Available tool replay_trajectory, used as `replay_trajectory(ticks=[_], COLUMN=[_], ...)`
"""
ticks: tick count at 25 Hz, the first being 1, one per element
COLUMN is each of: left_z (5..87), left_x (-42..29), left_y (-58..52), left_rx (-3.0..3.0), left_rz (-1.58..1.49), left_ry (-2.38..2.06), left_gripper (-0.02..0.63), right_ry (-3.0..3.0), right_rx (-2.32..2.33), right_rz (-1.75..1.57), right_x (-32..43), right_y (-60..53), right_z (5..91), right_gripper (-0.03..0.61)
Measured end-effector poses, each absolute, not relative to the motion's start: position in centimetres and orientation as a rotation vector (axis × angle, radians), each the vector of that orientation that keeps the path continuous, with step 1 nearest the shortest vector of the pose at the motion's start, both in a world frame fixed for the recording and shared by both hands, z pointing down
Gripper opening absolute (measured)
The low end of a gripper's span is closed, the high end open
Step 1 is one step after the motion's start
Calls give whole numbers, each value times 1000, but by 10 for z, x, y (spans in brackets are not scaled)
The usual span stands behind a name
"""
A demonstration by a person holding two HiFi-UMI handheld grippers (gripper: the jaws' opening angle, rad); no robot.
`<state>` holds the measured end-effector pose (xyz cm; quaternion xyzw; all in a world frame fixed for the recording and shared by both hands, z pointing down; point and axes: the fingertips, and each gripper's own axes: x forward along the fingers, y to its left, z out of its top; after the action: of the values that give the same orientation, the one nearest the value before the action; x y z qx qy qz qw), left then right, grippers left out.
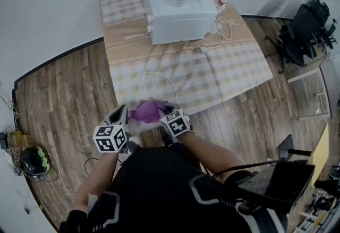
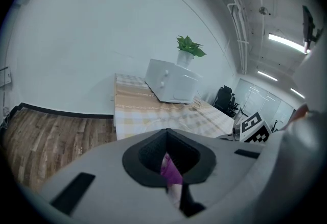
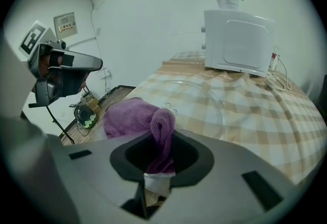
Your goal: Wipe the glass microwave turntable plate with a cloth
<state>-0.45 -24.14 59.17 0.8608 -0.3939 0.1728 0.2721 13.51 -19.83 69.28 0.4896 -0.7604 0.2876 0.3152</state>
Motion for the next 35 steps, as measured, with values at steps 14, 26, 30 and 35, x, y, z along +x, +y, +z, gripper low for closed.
replay_trajectory(ticks=[14, 26, 30, 35], left_z=[591, 590, 587, 583], left_x=[21, 23, 16, 1], left_y=[-234, -228, -226, -229], left_rx=[2370, 2390, 2398, 2407], left_rz=[497, 482, 474, 442], left_ry=[-973, -934, -932, -937], left_gripper=[3, 3, 2, 2], right_ry=[-1935, -1815, -1756, -1780], right_rx=[1374, 1517, 1588, 1709], right_rz=[746, 787, 808, 829], right_x=[184, 231, 247, 245], right_y=[-196, -182, -177, -180], right_z=[693, 690, 686, 659], right_gripper=[77, 77, 77, 77])
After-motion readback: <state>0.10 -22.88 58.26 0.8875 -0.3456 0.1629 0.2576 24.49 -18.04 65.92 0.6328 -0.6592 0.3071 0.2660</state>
